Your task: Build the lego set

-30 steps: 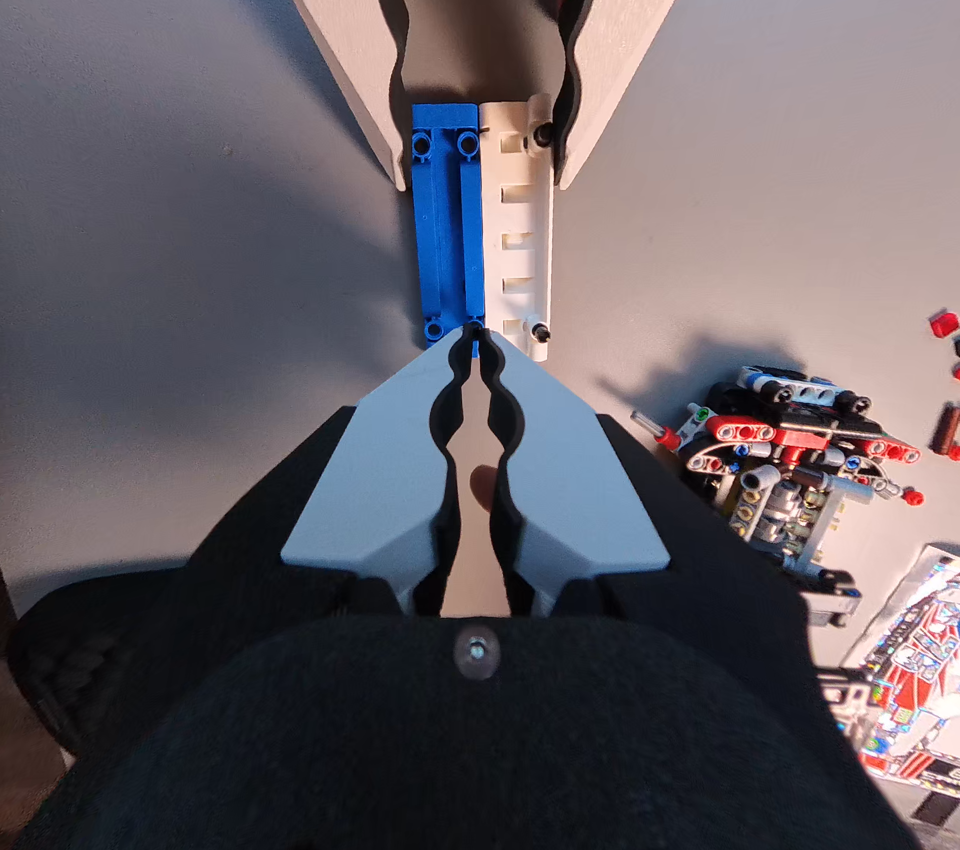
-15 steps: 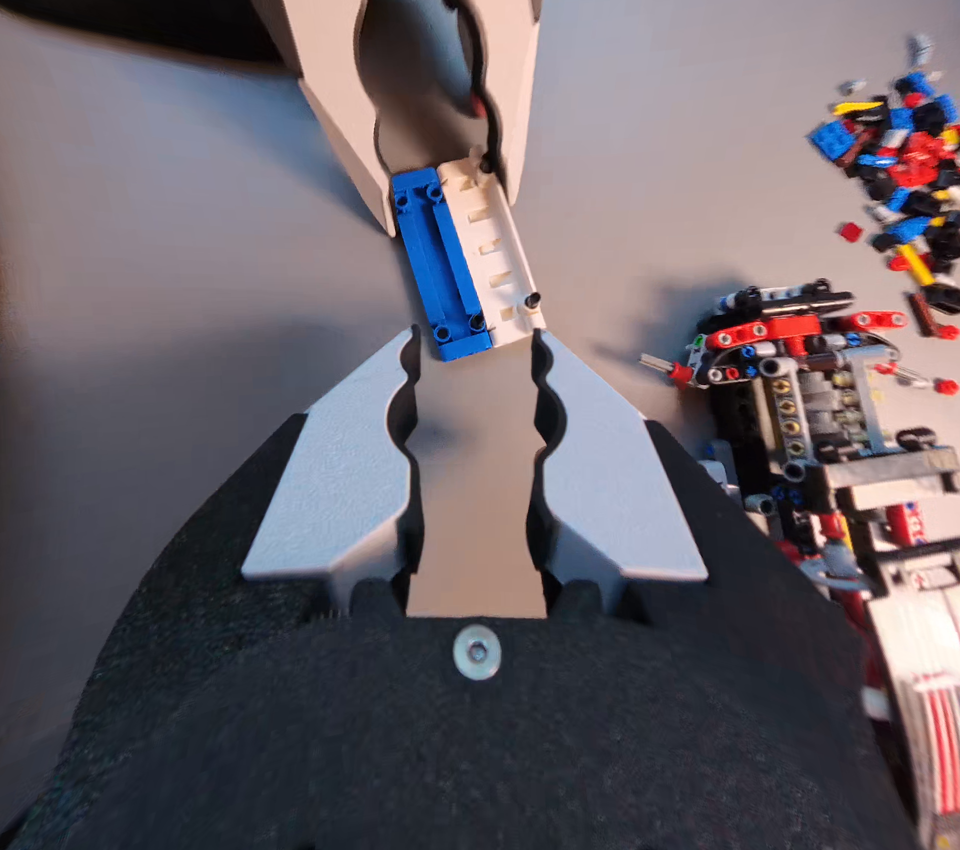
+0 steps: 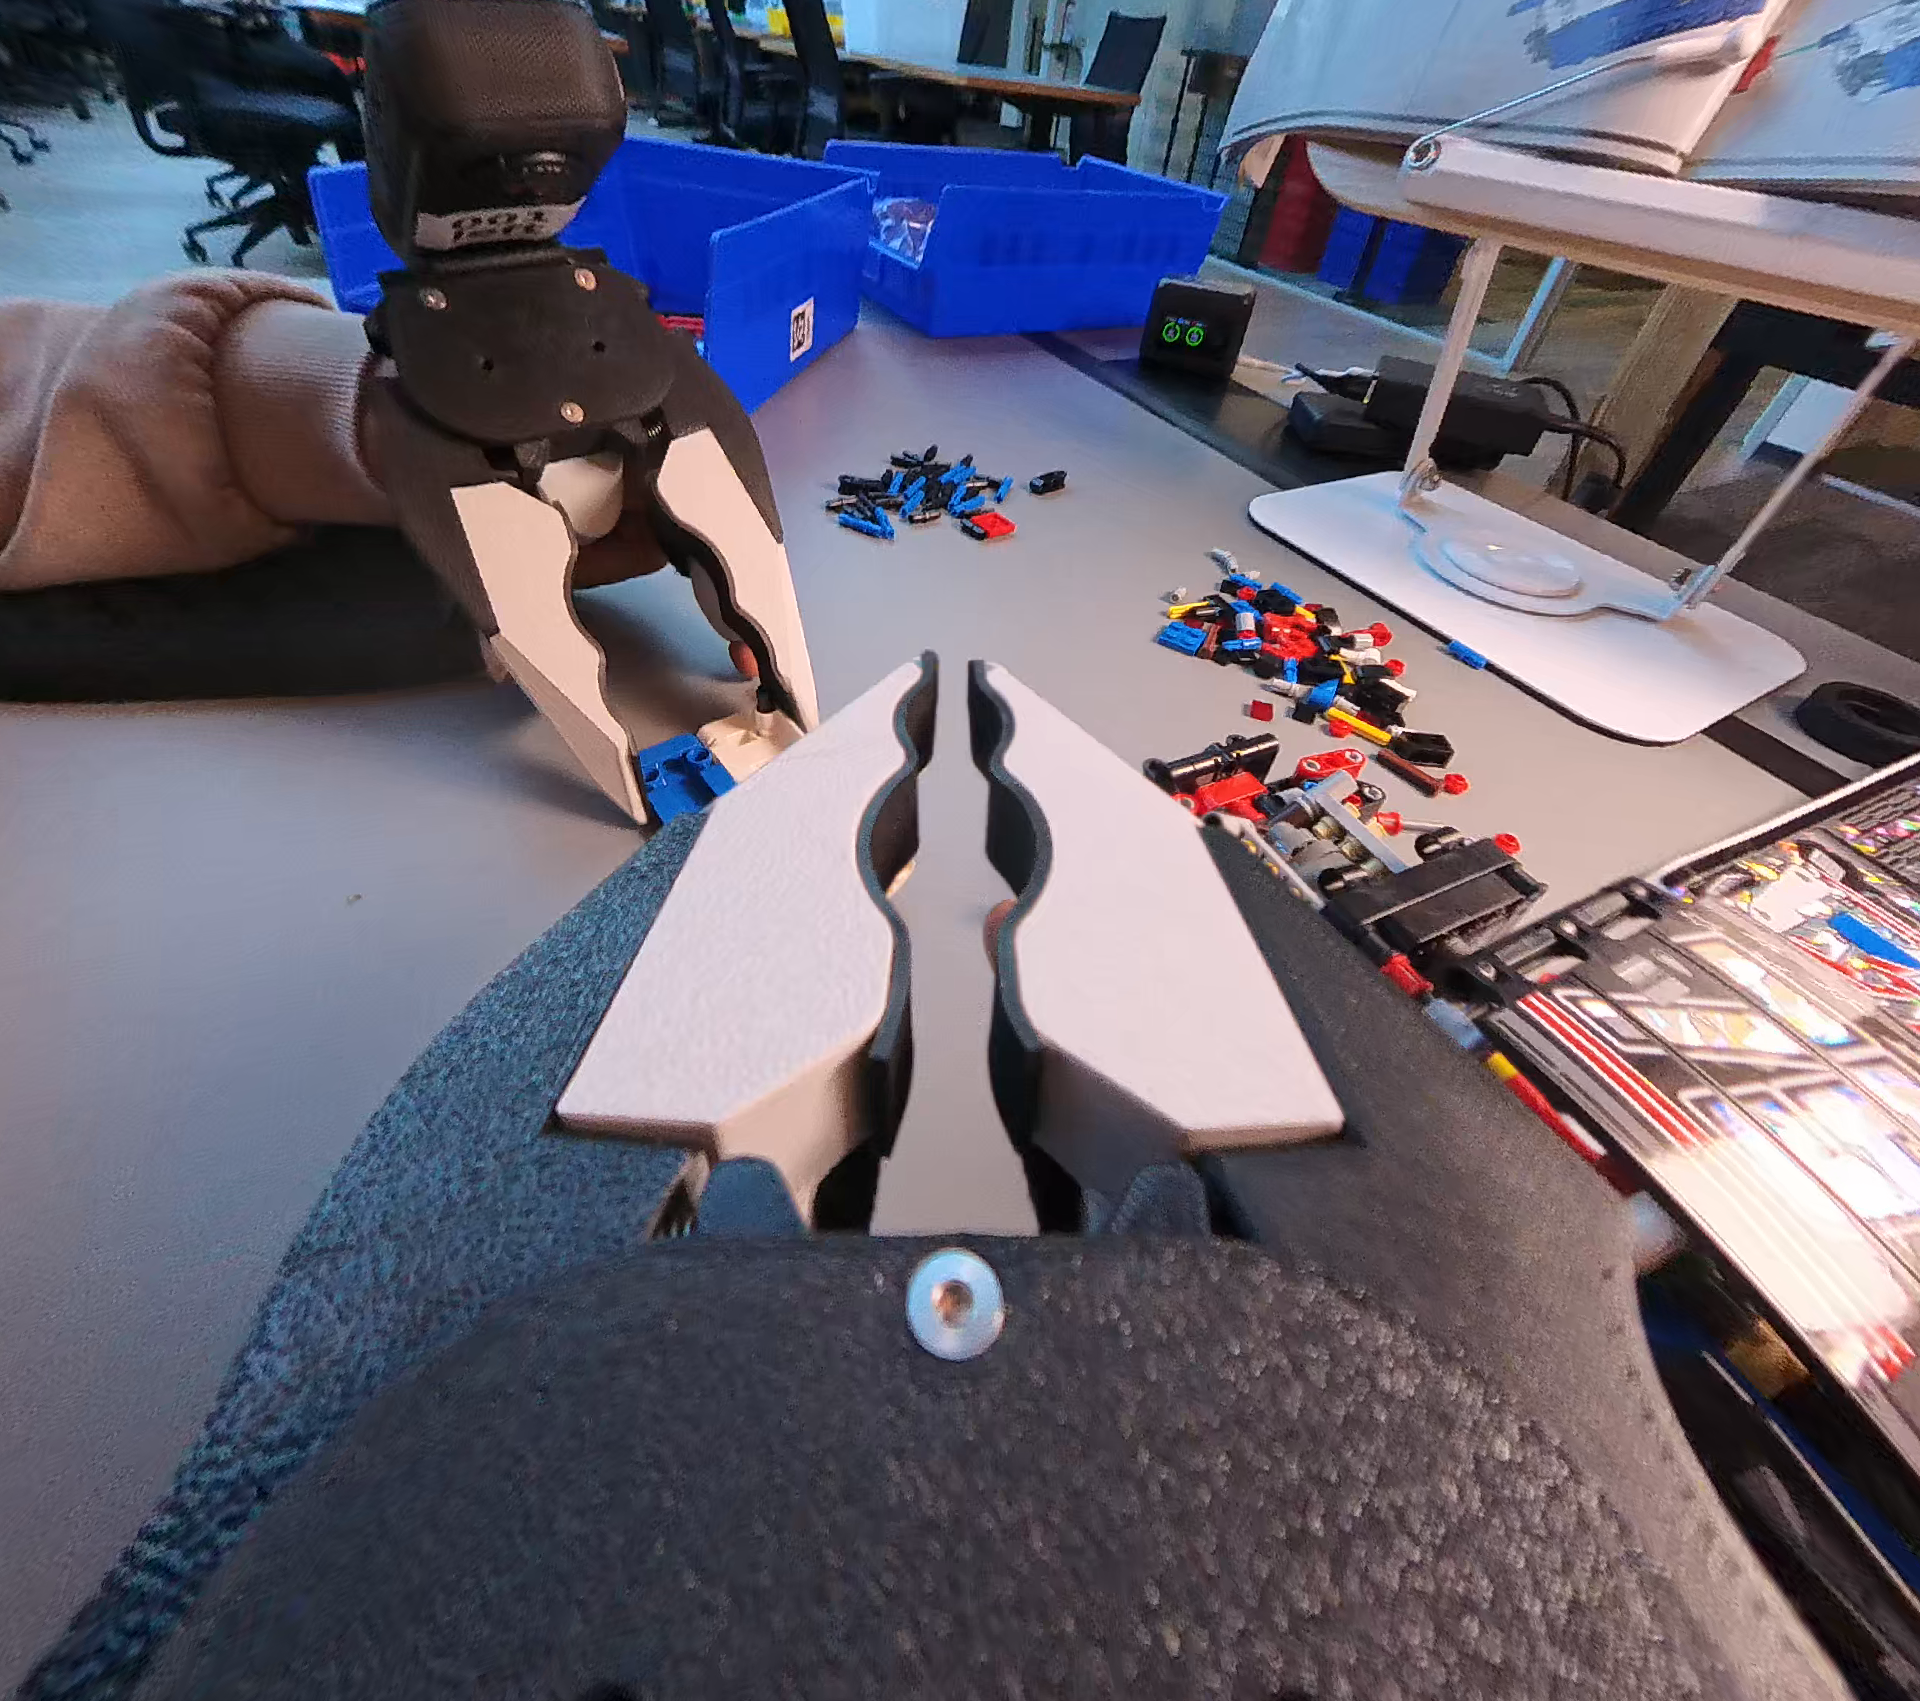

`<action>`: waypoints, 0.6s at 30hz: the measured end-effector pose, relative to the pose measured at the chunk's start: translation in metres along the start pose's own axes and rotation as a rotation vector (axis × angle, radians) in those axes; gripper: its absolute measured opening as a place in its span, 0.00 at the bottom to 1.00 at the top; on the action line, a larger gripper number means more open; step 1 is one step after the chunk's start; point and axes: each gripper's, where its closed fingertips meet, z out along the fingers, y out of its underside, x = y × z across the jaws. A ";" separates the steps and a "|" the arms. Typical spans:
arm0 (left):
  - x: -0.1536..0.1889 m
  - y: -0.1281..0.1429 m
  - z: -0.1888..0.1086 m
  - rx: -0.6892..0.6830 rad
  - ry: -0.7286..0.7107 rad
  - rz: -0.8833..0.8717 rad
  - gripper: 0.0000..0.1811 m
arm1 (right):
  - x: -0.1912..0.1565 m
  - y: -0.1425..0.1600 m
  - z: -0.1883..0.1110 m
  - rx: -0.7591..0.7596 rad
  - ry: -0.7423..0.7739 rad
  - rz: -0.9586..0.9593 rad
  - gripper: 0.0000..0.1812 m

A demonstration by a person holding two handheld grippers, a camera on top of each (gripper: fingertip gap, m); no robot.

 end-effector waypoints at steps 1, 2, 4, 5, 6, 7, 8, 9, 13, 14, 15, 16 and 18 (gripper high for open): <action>0.000 0.000 0.000 0.003 0.005 0.003 0.27 | 0.001 -0.002 -0.001 0.014 0.006 0.010 0.03; -0.001 0.000 0.000 0.007 0.011 0.007 0.27 | 0.003 -0.003 -0.002 0.026 0.015 0.019 0.03; -0.002 -0.001 0.001 0.024 0.024 0.021 0.27 | 0.004 -0.004 -0.004 0.039 0.019 0.034 0.05; -0.003 -0.001 0.001 0.040 0.027 0.029 0.27 | 0.006 -0.006 -0.005 0.050 0.031 0.035 0.05; -0.006 -0.001 0.000 0.056 0.025 0.029 0.27 | 0.007 -0.009 -0.006 0.064 0.036 0.032 0.06; -0.010 0.000 -0.001 0.060 0.017 0.021 0.27 | 0.007 -0.010 -0.006 0.068 0.035 0.034 0.07; -0.014 0.000 -0.002 0.065 0.001 0.013 0.27 | 0.007 -0.010 -0.007 0.067 0.036 0.038 0.07; -0.019 -0.001 -0.003 0.080 -0.017 0.011 0.27 | 0.007 -0.010 -0.007 0.067 0.031 0.038 0.08; -0.030 -0.004 -0.008 0.116 -0.063 0.008 0.27 | 0.004 -0.015 -0.013 0.084 0.015 0.026 0.09; -0.032 -0.003 -0.008 0.112 -0.066 0.002 0.27 | 0.003 -0.017 -0.014 0.089 0.015 0.027 0.09; -0.032 -0.003 -0.007 0.108 -0.062 -0.003 0.27 | 0.002 -0.019 -0.016 0.099 0.013 0.028 0.08; -0.032 -0.003 -0.007 0.104 -0.063 -0.005 0.27 | 0.000 -0.020 -0.017 0.105 0.010 0.028 0.08; -0.032 -0.002 -0.007 0.103 -0.067 0.003 0.27 | -0.001 -0.020 -0.017 0.102 0.010 0.020 0.08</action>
